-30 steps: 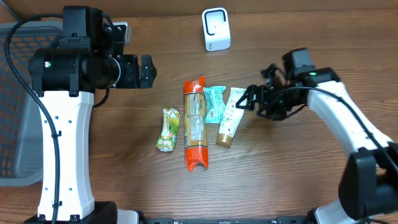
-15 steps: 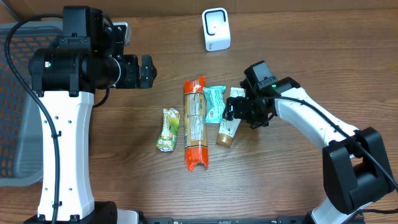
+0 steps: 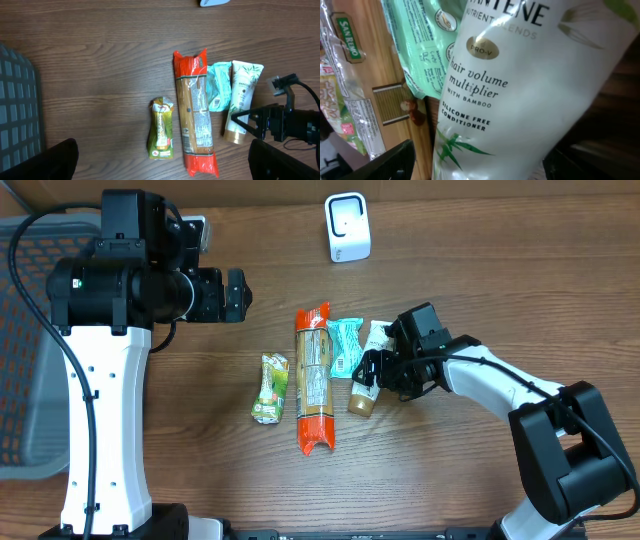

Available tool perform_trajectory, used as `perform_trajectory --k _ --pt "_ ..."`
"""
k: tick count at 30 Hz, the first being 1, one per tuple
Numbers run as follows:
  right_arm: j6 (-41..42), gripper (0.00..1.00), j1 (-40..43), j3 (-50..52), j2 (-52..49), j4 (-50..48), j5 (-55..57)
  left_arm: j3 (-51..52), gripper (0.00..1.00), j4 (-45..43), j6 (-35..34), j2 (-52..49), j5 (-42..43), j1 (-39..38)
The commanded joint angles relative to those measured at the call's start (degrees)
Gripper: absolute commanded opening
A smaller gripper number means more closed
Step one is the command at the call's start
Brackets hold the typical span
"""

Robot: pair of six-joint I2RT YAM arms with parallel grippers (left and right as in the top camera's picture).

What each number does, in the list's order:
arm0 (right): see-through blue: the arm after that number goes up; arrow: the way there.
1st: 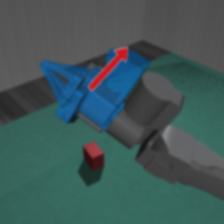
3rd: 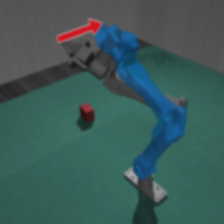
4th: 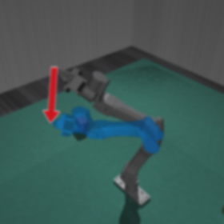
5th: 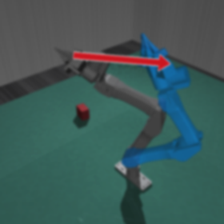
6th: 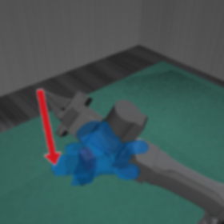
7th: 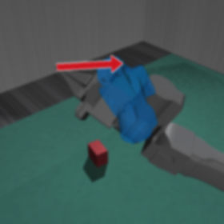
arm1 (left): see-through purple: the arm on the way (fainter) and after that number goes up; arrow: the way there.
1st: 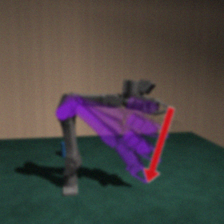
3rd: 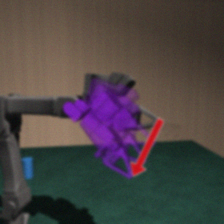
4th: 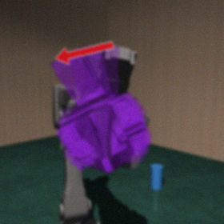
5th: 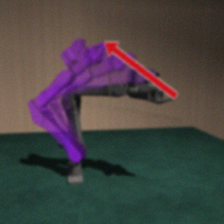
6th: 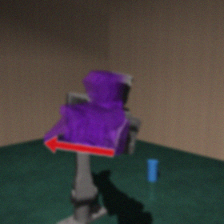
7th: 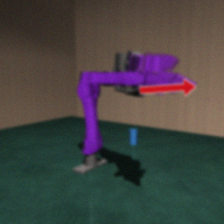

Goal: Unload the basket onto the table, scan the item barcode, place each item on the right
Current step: 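Grasp the white tube with the right gripper and lift it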

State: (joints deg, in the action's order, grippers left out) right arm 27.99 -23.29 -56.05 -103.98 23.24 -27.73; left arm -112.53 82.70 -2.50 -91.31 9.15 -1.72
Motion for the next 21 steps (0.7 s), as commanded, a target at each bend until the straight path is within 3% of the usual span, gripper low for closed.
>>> perform_trajectory --k 1,6,10,14,17,21 --pt "2.3 0.75 0.2 2.5 0.0 -1.6 0.0 0.0 1.00 -0.2 1.4 0.0 -0.4 0.2" --pt "2.5 0.40 0.2 2.8 0.0 -2.1 0.0 0.0 0.99 -0.2 1.4 0.0 -0.3 0.2" --pt "2.5 0.22 0.6 2.7 0.0 -2.1 -0.9 0.0 1.00 -0.2 1.5 0.0 -0.4 0.2" --pt "1.7 0.09 2.8 0.8 0.3 0.3 -4.2 0.0 1.00 -0.2 1.4 0.0 -0.3 0.2" --pt "-2.1 0.04 4.3 -3.3 2.7 7.5 -3.7 0.0 1.00 -0.2 1.4 0.0 -0.4 0.2" --pt "-4.3 0.04 4.0 -11.6 7.0 21.3 7.2 0.0 1.00 -0.2 1.4 0.0 -0.4 0.2"
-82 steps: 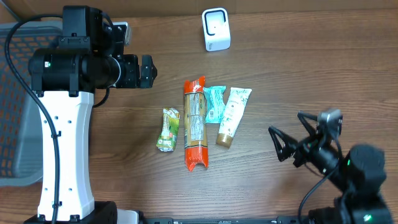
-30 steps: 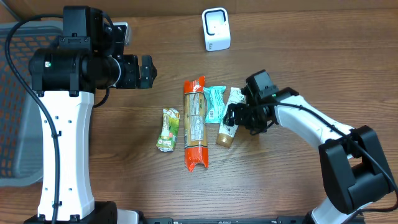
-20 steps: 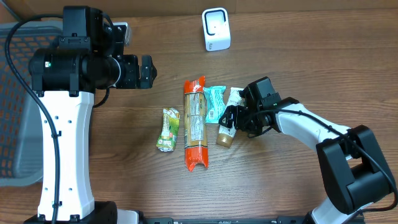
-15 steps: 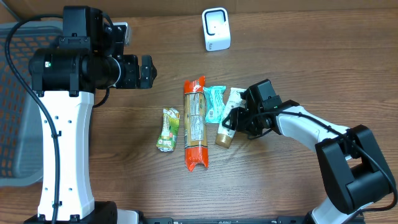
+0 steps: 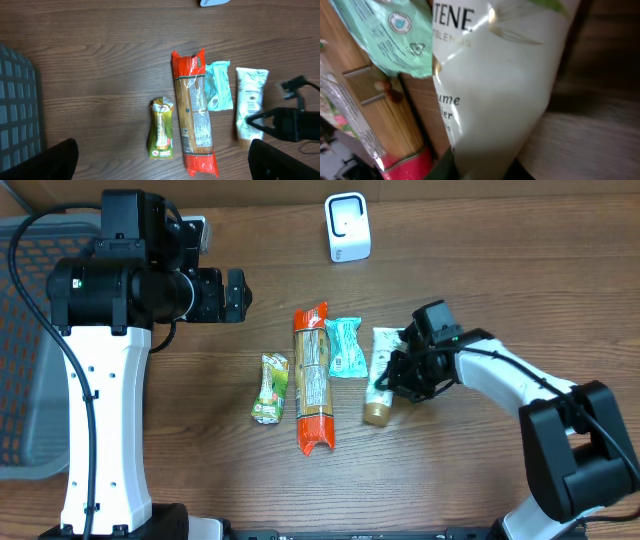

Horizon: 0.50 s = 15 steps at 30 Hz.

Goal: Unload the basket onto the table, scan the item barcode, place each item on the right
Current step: 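Grasp the white tube with the right gripper and lift it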

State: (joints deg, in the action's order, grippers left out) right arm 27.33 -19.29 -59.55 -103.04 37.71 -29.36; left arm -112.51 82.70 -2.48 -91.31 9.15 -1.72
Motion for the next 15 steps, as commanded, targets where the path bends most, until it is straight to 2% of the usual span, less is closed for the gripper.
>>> perform_trajectory --k 1,4,8,11,15 --pt "-3.6 0.04 -0.5 -10.3 6.8 10.2 12.6 0.0 0.99 -0.2 1.4 0.0 -0.3 0.2" --pt "-3.5 0.04 -3.8 -17.3 7.6 21.7 29.1 0.0 1.00 -0.2 1.4 0.0 -0.3 0.2" --pt "-1.8 0.04 -8.8 -17.7 6.1 26.0 48.2 0.0 1.00 -0.2 1.4 0.0 -0.4 0.2" --pt "-1.8 0.04 -11.5 -17.7 2.2 28.6 57.0 0.0 1.00 -0.2 1.4 0.0 -0.3 0.2" --pt "-1.9 0.04 -13.0 -17.7 -3.8 29.0 61.8 0.0 0.99 -0.2 1.4 0.0 -0.3 0.2"
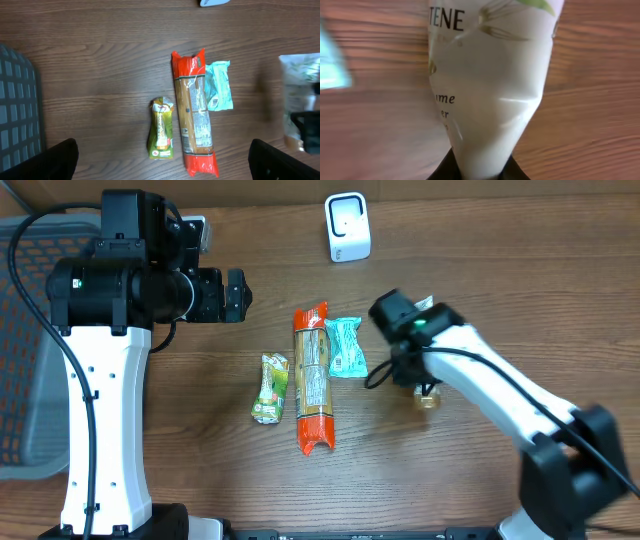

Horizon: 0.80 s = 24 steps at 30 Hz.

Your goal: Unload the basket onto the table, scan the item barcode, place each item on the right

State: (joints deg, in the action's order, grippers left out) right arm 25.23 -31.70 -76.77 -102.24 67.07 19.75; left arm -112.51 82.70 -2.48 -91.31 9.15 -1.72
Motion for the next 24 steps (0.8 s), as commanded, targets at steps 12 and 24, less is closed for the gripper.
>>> perform_trajectory --k 12,24 --pt "0.0 0.53 -2.9 -1.5 -10.1 -1.3 -2.8 0.0 1.00 -0.2 1.4 0.0 -0.3 0.2" --pt "0.3 0.63 -3.0 -12.8 -9.7 2.6 -18.0 0.0 1.00 -0.2 1.4 0.0 -0.4 0.2"
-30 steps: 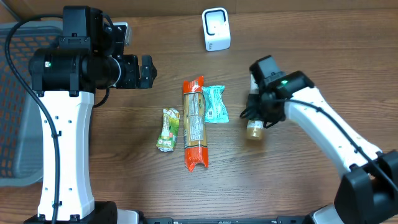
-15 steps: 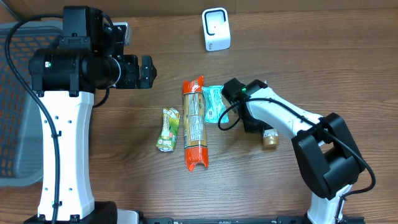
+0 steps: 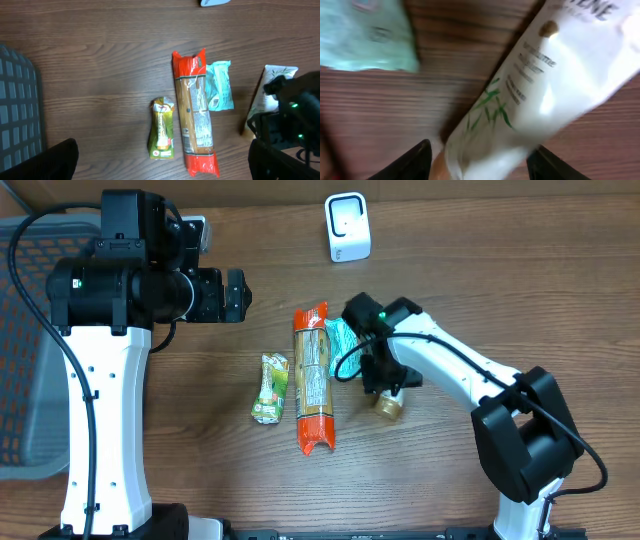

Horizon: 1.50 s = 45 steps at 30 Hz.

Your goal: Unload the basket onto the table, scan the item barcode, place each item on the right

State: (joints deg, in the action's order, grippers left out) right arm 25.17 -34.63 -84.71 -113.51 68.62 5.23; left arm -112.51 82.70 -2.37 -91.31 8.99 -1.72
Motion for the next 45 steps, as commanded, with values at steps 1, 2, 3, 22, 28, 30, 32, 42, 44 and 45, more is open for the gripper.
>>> perform_trajectory --k 1,2,3,22,28,30,32,42,44,45 --pt "1.2 0.68 0.3 -5.9 1.6 1.4 -3.4 0.0 1.00 -0.2 1.3 0.0 -0.2 0.2" --pt "2.9 0.70 0.7 -6.7 1.6 1.8 -3.5 0.0 1.00 -0.2 1.3 0.0 -0.2 0.2" --pt "5.4 0.71 1.4 -7.3 1.6 2.1 -3.4 0.0 1.00 -0.2 1.3 0.0 -0.2 0.2" --pt "7.4 0.93 19.8 0.8 1.6 -1.6 -22.2 0.0 1.00 -0.2 1.3 0.0 -0.2 0.2" --pt "8.3 0.91 21.0 10.3 1.6 -10.4 -27.4 0.0 1.00 -0.2 1.3 0.0 -0.2 0.2" --pt "9.6 0.90 21.6 12.3 1.6 -12.6 -27.4 0.0 1.00 -0.2 1.3 0.0 -0.2 0.2" --pt "9.5 0.89 22.1 13.7 1.6 -14.4 -27.4 0.0 0.99 -0.2 1.3 0.0 -0.2 0.2" --pt "9.5 0.55 22.2 18.3 1.6 -19.6 -27.7 0.0 1.00 -0.2 1.3 0.0 -0.2 0.2" --pt "9.0 0.44 22.2 18.1 1.7 -19.4 -28.1 0.0 1.00 -0.2 1.3 0.0 -0.2 0.2" --pt "9.0 0.40 22.2 17.8 1.7 -19.0 -28.1 0.0 1.00 -0.2 1.3 0.0 -0.2 0.2"
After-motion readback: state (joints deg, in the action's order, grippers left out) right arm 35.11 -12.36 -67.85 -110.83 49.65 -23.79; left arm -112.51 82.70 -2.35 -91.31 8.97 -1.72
